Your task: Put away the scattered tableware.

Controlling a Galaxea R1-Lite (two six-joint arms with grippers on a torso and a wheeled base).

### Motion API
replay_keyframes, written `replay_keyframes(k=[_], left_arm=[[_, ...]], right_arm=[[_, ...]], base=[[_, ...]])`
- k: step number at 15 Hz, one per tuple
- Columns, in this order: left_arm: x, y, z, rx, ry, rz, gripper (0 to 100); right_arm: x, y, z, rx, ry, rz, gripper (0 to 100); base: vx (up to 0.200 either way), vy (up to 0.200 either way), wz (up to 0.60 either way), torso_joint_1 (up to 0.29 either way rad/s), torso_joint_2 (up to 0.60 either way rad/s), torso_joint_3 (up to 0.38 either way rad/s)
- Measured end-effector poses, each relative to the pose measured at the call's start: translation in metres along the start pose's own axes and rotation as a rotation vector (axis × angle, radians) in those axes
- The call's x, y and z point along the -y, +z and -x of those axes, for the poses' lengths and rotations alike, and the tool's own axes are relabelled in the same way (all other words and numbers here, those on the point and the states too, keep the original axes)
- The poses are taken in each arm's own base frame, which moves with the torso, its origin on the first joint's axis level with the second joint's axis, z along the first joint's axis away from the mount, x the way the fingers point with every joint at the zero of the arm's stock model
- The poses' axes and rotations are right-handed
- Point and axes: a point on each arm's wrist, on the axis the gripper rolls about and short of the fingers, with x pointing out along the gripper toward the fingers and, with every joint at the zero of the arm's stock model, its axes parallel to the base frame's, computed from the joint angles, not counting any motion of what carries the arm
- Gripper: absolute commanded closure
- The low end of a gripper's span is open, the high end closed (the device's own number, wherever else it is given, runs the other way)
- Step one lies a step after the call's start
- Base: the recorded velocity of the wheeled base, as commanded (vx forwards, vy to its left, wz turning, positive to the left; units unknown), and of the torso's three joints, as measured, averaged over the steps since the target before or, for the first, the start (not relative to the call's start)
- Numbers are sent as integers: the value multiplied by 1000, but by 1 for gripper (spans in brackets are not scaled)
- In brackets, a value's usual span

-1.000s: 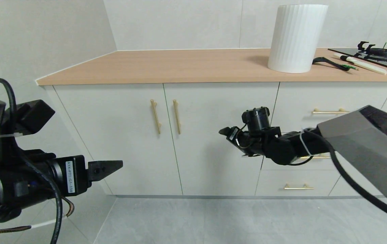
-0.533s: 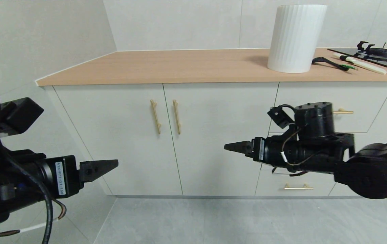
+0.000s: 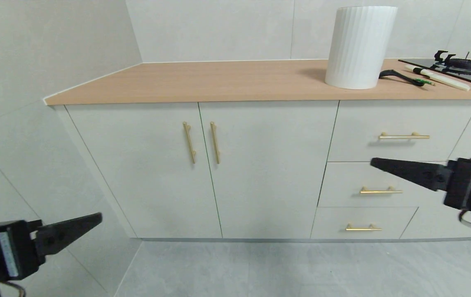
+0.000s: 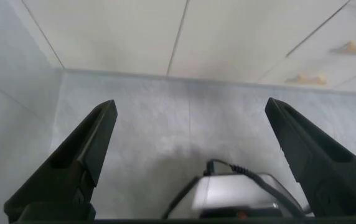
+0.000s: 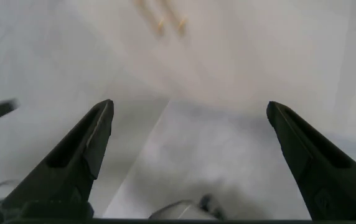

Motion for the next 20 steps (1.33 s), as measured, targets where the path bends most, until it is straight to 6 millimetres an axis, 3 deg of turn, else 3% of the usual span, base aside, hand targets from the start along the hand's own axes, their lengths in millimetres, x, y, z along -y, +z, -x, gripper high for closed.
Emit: replay_keyframes(k=[3, 6, 10, 14, 20], left_arm=[[-23, -19, 42, 138, 0, -30, 0], [-45, -51, 82, 293, 34, -75, 0], [-59, -89, 113, 458, 105, -102, 0], [-62, -111, 117, 528, 211, -111, 0], [-59, -125, 121, 594, 376, -90, 0]], right_arm=[[-1, -8, 64, 110, -87, 97, 0], [-2, -27, 128, 194, -232, 273, 0], [-14, -67, 191, 331, -428, 435, 0], [-25, -102, 220, 450, -531, 514, 0], [-12, -126, 216, 465, -681, 477, 0]], base=[[0, 0, 0, 0, 0, 0], [0, 0, 0, 0, 0, 0], [0, 0, 0, 0, 0, 0], [0, 0, 0, 0, 0, 0], [0, 0, 0, 0, 0, 0]])
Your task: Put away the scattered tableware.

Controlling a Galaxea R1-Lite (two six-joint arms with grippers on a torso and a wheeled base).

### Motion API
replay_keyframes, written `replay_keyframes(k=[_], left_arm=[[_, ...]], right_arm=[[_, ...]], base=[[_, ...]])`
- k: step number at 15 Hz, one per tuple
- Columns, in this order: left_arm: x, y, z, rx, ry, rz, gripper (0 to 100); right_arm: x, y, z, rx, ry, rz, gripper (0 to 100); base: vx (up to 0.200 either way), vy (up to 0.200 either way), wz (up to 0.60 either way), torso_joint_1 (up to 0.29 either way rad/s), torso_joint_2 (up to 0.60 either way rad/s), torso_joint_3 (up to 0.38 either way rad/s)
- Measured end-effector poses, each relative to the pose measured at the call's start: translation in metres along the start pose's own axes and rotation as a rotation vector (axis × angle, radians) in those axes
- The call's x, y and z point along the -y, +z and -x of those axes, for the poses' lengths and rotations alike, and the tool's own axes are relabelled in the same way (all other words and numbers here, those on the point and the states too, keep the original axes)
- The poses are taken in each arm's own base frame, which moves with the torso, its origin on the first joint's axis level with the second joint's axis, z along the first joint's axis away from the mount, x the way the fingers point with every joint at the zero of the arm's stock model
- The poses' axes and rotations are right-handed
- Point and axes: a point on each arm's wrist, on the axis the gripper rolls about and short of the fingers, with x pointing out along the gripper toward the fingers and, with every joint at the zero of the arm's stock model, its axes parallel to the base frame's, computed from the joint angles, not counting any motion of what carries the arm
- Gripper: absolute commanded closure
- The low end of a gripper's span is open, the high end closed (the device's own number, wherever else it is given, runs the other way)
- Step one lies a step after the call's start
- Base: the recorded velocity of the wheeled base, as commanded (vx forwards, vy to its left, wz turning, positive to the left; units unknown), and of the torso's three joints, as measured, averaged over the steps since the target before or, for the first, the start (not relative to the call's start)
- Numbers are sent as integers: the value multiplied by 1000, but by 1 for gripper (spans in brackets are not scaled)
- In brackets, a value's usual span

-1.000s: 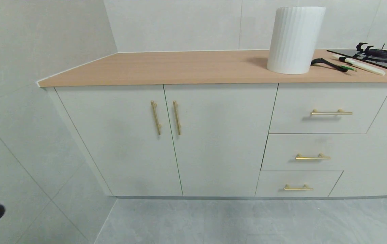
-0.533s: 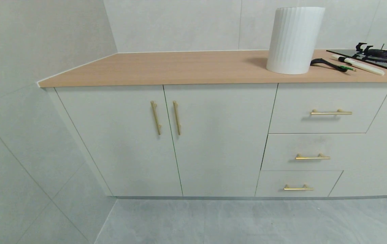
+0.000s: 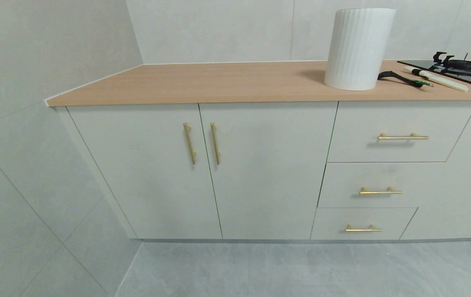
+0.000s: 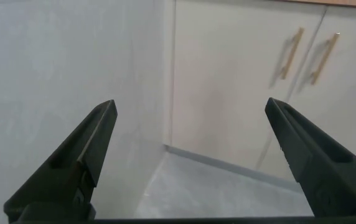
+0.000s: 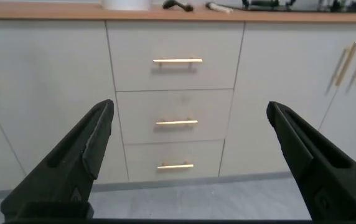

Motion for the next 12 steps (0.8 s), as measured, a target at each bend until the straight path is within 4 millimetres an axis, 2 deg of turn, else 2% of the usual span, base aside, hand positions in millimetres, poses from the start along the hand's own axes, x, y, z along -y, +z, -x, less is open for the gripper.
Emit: replay_keyframes(k=[1, 4, 7, 9, 12], left_arm=[[1, -6, 0, -3, 5, -15, 0], [5, -34, -8, -40, 12, -38, 0], [11, -61, -23, 37, -75, -50, 0], [14, -81, -28, -32, -179, -88, 0], [17, -93, -27, -111, -299, -76, 0]], right_arm=[[-1, -7, -3, -18, -3, 1, 0], [-5, -47, -20, -64, -11, 0, 0], [-9, -78, -27, -107, 17, -11, 0], [-10, -86, -27, -149, 52, -8, 0], [-11, -87, -27, -155, 86, -16, 0]], base=[[0, 0, 0, 0, 0, 0], [0, 0, 0, 0, 0, 0], [0, 0, 0, 0, 0, 0], [0, 0, 0, 0, 0, 0], [0, 0, 0, 0, 0, 0]])
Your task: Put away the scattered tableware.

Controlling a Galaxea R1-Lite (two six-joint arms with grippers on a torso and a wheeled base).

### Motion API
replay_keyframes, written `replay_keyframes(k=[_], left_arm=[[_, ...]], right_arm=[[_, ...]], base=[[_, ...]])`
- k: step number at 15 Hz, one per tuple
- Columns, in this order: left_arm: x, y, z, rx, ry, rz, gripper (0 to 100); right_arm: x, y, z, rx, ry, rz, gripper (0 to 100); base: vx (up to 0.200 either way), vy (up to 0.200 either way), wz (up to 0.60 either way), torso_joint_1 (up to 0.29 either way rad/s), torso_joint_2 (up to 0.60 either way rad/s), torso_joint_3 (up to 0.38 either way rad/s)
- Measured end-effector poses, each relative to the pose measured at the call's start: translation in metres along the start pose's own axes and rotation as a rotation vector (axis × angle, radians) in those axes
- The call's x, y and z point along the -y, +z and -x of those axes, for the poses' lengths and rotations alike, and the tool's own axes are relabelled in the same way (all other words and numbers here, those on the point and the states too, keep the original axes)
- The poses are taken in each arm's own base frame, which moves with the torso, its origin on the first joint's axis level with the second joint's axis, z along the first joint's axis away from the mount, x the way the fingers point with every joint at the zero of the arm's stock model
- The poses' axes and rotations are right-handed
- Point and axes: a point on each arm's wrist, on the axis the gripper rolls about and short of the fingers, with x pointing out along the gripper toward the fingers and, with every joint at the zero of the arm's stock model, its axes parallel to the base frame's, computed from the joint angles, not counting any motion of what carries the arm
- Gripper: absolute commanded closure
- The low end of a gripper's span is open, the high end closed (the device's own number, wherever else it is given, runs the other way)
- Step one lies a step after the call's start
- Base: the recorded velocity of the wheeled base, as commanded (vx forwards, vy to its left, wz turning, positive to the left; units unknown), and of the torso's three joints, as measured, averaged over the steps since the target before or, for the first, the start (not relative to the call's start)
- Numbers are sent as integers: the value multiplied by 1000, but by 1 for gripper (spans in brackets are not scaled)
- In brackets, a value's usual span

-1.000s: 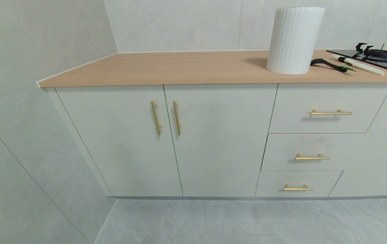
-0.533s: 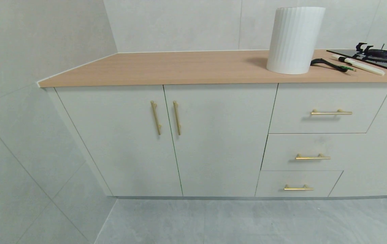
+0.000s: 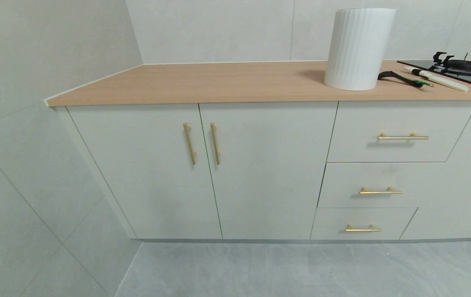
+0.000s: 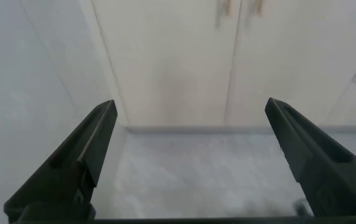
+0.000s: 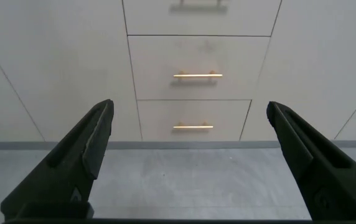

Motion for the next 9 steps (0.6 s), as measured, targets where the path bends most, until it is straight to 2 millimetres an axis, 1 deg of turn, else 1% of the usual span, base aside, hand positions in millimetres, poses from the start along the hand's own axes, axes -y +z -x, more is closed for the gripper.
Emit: replay_keyframes(k=[3, 5, 7, 9], left_arm=[[0, 0, 0, 1, -3, 18, 0], [0, 0, 0, 1, -6, 2, 0], [1, 0, 0, 2, -27, -50, 0], [1, 0, 0, 1, -27, -28, 0]], right_arm=[[-1, -5, 0, -51, 22, -35, 0], [-1, -5, 0, -46, 53, -34, 0], [-1, -5, 0, -46, 59, -37, 0], [-2, -5, 0, -47, 63, -35, 0]], base=[[0, 0, 0, 0, 0, 0], [0, 0, 0, 0, 0, 0], [0, 0, 0, 0, 0, 0], [0, 0, 0, 0, 0, 0]])
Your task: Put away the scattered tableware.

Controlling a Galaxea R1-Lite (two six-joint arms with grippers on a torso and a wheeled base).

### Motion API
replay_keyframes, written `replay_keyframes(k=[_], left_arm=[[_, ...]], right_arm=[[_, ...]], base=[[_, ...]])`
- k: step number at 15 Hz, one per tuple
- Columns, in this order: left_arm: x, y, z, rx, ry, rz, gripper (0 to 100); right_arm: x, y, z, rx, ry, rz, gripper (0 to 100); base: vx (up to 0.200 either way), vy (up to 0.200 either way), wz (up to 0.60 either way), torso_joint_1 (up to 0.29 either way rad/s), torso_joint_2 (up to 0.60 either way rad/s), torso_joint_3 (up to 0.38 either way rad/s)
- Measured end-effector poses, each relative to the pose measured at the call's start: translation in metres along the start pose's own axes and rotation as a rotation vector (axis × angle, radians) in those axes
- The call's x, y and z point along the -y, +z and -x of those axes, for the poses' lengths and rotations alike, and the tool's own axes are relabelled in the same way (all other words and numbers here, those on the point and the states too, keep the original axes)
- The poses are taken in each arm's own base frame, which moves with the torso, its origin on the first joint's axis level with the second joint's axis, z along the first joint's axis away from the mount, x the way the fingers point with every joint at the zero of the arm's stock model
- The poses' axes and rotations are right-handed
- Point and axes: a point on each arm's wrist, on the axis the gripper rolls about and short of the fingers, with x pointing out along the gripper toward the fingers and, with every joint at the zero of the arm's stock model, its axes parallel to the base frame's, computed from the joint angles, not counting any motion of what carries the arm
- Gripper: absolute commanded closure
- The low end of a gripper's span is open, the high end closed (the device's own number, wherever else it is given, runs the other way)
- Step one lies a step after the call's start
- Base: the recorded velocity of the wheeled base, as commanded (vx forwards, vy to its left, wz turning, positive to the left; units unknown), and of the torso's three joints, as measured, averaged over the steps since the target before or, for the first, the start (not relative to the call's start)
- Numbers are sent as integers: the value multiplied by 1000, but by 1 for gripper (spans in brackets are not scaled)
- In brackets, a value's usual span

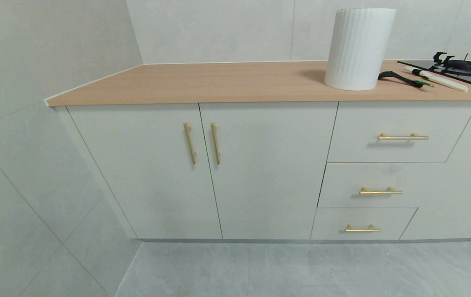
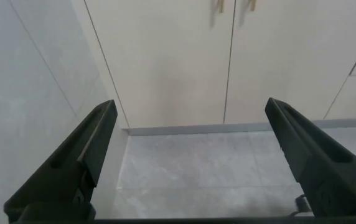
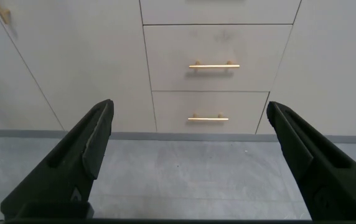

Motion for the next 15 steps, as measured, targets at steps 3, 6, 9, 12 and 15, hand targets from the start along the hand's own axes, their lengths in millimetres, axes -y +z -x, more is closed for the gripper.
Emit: replay_keyframes(k=[3, 6, 9, 12, 15], left_arm=[[0, 0, 0, -1, -1, 37, 0], [0, 0, 0, -1, -1, 43, 0], [0, 0, 0, -1, -1, 43, 0], [0, 0, 0, -1, -2, 43, 0], [0, 0, 0, -1, -2, 43, 0]], right_arm=[[0, 0, 0, 0, 1, 0, 0], [0, 0, 0, -1, 1, 0, 0], [0, 0, 0, -1, 1, -1, 0], [0, 0, 0, -1, 1, 0, 0], [0, 0, 0, -2, 2, -1, 0]], base=[[0, 0, 0, 0, 0, 0], [0, 0, 0, 0, 0, 0], [0, 0, 0, 0, 0, 0], [0, -200, 0, 1, 1, 4], [0, -200, 0, 7, 1, -1]])
